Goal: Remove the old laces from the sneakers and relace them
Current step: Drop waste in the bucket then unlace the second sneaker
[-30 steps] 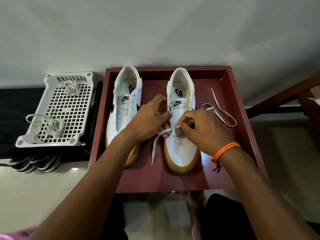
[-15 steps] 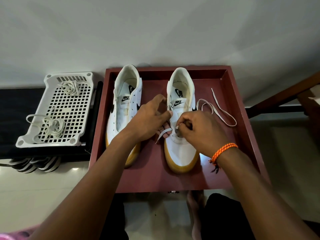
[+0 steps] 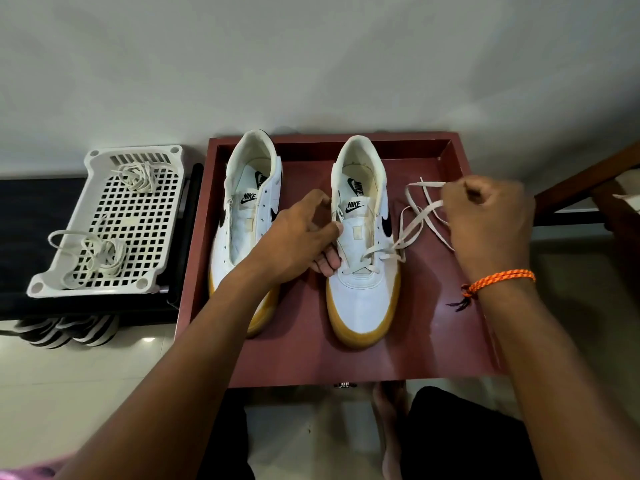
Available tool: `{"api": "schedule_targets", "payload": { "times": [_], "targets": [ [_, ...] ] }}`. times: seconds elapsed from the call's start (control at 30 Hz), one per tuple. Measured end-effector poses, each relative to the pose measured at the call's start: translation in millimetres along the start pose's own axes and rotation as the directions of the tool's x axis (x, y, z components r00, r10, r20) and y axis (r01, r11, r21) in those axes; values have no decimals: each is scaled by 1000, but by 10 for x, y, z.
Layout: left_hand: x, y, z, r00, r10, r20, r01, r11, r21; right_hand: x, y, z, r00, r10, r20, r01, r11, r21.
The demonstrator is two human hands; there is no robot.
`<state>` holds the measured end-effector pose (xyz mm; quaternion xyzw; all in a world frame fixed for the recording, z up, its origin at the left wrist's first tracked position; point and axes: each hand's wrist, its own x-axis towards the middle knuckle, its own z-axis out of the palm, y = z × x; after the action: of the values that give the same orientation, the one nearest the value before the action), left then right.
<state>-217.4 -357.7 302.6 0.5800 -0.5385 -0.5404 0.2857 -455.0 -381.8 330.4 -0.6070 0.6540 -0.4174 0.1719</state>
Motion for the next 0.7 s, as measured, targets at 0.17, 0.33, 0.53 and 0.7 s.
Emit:
{"api": "schedule_targets", "payload": {
  "times": [0.17,0.33,0.53,0.7],
  "targets": [
    [-19,-21,62,966,188,-179,-128,944,303,32,8,-87,996,83,-25,-82,994,67],
    [-59,50,199,903,389,-184,-288,864,413,-19,120,63,942,83,326,-8,974,-226],
    [-52,-15,363,964,265,-29,-198,782,591,-151,62,136,800,5,599,145,969,-201],
    [-45,64,320,976,211,-47,-192,945,264,-197,40,192,798,-64,599,239,946,-218]
  ]
}}
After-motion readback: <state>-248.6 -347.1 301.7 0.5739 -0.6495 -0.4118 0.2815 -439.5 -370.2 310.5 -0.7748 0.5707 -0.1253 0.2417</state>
